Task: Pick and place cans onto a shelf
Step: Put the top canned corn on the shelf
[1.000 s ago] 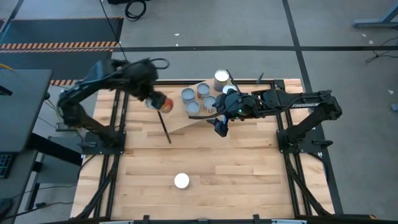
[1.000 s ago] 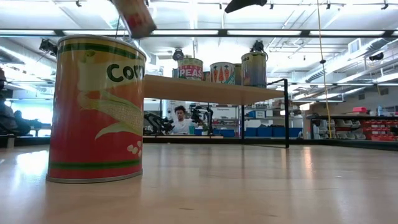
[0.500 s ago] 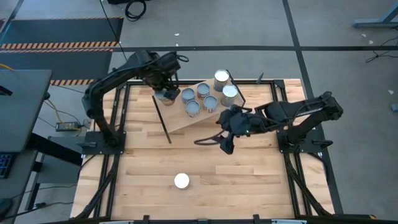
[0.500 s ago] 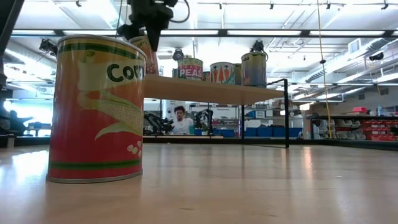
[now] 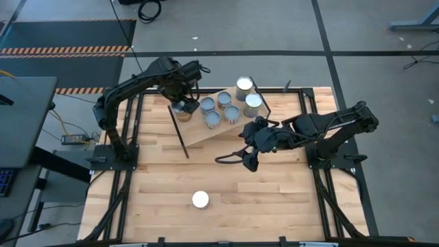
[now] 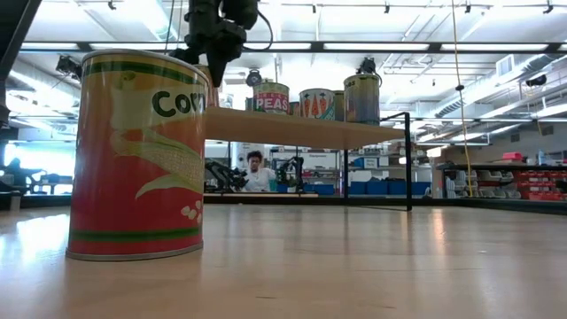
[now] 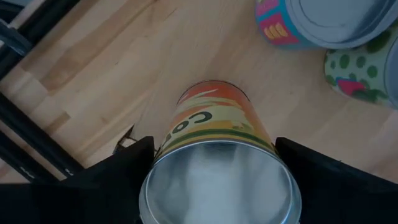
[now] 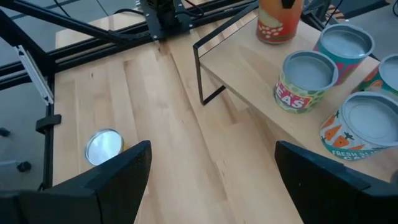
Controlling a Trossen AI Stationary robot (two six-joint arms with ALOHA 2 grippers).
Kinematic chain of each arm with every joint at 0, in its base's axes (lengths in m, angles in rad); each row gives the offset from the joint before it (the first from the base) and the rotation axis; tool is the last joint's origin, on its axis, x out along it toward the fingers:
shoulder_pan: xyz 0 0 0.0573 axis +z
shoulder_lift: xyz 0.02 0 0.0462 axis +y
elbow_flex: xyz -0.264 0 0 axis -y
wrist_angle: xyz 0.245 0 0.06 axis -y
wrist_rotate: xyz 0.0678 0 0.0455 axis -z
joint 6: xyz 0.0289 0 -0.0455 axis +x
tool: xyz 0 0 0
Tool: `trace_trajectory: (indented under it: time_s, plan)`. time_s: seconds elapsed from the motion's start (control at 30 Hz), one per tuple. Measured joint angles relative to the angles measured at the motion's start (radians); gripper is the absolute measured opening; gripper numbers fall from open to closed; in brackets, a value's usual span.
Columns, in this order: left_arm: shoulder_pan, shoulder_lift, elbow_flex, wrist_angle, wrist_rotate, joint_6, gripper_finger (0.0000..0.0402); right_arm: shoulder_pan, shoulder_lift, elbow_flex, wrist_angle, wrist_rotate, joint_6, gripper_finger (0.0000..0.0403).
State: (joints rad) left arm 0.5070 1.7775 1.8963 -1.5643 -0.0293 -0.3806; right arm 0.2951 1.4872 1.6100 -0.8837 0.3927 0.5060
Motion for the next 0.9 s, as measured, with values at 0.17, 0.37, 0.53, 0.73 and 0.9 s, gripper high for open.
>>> trace_trajectory:
  time_s: [0.17, 0.37, 0.53, 0.73, 0.9]
  plan:
    - [-0.018, -0.001, -0.006, 0.040, -0.021, -0.012, 0.0327, 0.000, 0.000, 0.000, 0.000, 0.000, 0.015, 0.0348]
    - [-0.023, -0.001, -0.005, 0.046, -0.021, 0.002, 0.0323, 0.000, 0.000, 0.000, 0.000, 0.004, 0.019, 0.0348]
    - [-0.023, -0.001, -0.005, 0.045, -0.022, -0.002, 0.0310, 0.000, 0.000, 0.000, 0.000, 0.006, 0.019, 0.0348]
    - [-0.023, -0.001, -0.005, 0.051, -0.022, -0.007, 0.0359, 0.000, 0.000, 0.000, 0.000, 0.007, 0.032, 0.0348]
    - [-0.023, -0.001, -0.005, 0.052, -0.022, -0.001, 0.0390, 0.000, 0.000, 0.000, 0.000, 0.007, 0.041, 0.0348]
